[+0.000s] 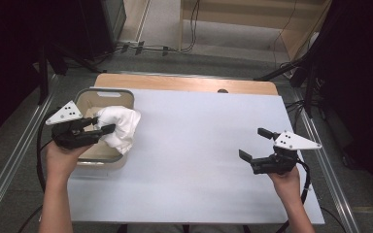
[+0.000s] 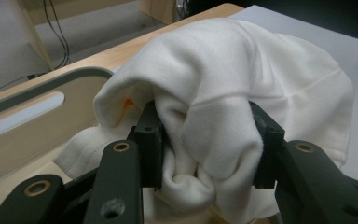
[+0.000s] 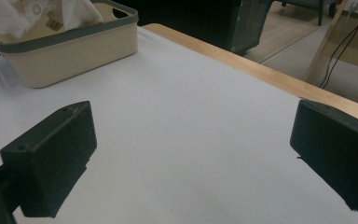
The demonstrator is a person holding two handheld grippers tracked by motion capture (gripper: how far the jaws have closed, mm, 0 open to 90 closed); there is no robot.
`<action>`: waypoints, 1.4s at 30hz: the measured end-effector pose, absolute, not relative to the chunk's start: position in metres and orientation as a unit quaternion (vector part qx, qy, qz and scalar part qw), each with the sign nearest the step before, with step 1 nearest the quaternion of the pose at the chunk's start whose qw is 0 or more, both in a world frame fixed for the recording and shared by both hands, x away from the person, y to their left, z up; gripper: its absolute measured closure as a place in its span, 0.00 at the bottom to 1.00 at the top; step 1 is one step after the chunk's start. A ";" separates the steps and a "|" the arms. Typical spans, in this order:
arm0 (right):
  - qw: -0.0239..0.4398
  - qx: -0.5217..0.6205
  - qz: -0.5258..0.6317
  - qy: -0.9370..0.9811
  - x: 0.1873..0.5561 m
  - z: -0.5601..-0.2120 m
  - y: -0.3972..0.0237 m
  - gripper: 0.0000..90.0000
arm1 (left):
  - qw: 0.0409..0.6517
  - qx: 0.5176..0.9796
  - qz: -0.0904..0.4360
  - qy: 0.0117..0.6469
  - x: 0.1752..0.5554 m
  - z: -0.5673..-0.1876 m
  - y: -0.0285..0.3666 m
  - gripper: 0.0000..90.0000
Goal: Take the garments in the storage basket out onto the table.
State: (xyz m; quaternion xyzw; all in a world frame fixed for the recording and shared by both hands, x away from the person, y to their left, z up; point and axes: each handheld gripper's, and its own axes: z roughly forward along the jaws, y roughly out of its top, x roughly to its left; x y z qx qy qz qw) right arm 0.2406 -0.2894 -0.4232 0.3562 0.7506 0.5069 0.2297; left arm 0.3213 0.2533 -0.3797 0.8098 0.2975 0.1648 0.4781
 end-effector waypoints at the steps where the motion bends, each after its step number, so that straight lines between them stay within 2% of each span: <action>1: 0.230 0.356 0.507 0.751 0.241 -0.423 -0.289 0.00 | 0.480 0.810 0.164 0.296 0.321 -0.379 0.252 0.64; 7: 0.229 0.356 0.505 0.752 0.241 -0.424 -0.288 0.00 | 0.491 0.811 0.154 0.278 0.323 -0.377 0.242 0.64; 42: 0.229 0.357 0.508 0.750 0.239 -0.423 -0.290 0.00 | 0.475 0.841 0.139 0.220 0.330 -0.377 0.173 0.64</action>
